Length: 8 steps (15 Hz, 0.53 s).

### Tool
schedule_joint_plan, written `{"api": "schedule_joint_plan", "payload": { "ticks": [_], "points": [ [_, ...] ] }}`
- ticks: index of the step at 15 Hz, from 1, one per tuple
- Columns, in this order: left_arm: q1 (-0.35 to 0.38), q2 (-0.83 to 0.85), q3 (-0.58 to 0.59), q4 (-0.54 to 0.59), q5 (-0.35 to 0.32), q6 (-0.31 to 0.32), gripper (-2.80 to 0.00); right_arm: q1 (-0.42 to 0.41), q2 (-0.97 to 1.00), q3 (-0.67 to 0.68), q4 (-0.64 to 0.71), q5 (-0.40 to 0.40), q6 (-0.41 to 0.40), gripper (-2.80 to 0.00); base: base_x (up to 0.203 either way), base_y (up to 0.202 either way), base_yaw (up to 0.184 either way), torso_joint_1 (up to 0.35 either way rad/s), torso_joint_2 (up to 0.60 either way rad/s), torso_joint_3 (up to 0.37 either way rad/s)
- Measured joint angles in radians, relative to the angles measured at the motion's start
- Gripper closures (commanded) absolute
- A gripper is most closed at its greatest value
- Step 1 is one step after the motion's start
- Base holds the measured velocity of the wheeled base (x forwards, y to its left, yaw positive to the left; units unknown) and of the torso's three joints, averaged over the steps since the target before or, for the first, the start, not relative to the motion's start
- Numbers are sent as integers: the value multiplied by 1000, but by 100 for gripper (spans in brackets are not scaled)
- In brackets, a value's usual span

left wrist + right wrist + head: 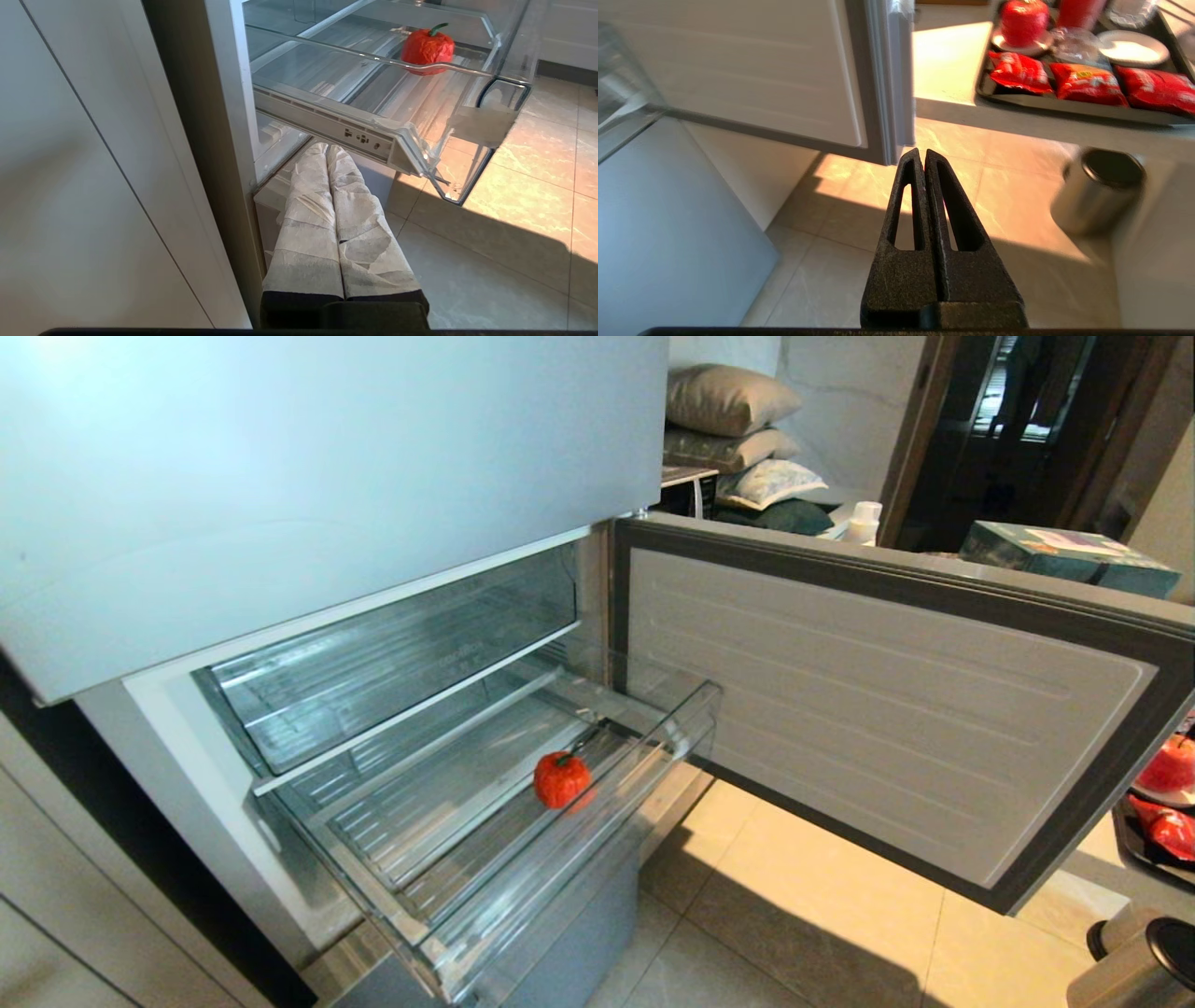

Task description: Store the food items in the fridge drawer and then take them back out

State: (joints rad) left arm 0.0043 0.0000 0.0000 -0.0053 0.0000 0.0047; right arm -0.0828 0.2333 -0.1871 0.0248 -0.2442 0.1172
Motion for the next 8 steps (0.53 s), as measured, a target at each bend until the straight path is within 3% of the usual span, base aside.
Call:
{"api": "schedule_joint_plan", "payload": {
  "ticks": [8],
  "points": [
    [0, 0, 0, 0, 0, 0, 0, -495, 563, -116, -350, 213, 61, 0, 0, 0, 0, 0, 0, 0]
  ]
}}
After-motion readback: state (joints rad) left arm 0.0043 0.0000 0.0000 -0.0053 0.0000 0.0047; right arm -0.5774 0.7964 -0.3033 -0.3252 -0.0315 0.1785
